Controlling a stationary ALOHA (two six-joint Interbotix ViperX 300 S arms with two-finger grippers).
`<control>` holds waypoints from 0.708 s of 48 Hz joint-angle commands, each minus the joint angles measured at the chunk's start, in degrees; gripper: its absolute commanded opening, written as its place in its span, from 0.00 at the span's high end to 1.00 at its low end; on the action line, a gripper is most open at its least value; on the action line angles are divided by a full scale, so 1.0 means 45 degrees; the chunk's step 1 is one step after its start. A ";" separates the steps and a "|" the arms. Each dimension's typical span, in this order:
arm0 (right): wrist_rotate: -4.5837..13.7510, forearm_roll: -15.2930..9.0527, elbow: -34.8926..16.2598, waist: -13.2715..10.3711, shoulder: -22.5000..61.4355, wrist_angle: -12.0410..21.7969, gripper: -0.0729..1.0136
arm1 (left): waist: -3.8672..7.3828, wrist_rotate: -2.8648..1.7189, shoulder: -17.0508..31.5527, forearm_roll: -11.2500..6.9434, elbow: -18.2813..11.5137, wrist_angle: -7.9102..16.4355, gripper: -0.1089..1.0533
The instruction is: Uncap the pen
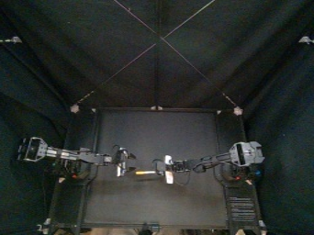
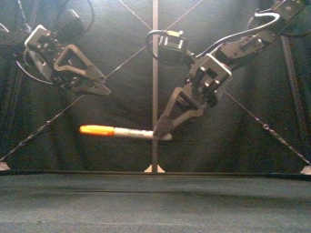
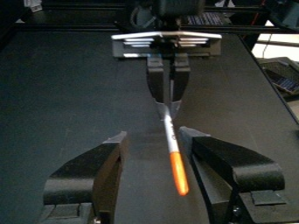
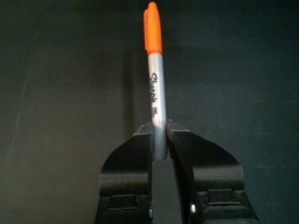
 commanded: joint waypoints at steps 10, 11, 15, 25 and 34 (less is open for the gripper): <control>-0.0117 -0.0938 0.0352 -0.1191 -0.1992 -0.0215 0.50 | 0.0371 -0.0039 0.0645 -0.0195 -0.0898 -0.0371 0.15; -0.0117 -0.1016 0.0371 -0.1211 -0.2051 -0.0234 0.50 | 0.0410 -0.0059 0.0645 -0.0254 -0.0898 -0.0391 0.15; -0.0059 -0.1250 0.0410 -0.1309 -0.2285 -0.0254 0.50 | 0.0586 -0.0020 0.0645 -0.0605 -0.0840 -0.0566 0.15; -0.0137 -0.1367 0.0410 -0.1328 -0.2656 -0.0430 0.50 | 0.0781 -0.0039 0.0645 -0.1113 -0.0801 -0.0684 0.15; -0.0117 -0.1621 0.0391 -0.1387 -0.2773 -0.0508 0.50 | 0.0820 -0.0020 0.0645 -0.1484 -0.0801 -0.0684 0.15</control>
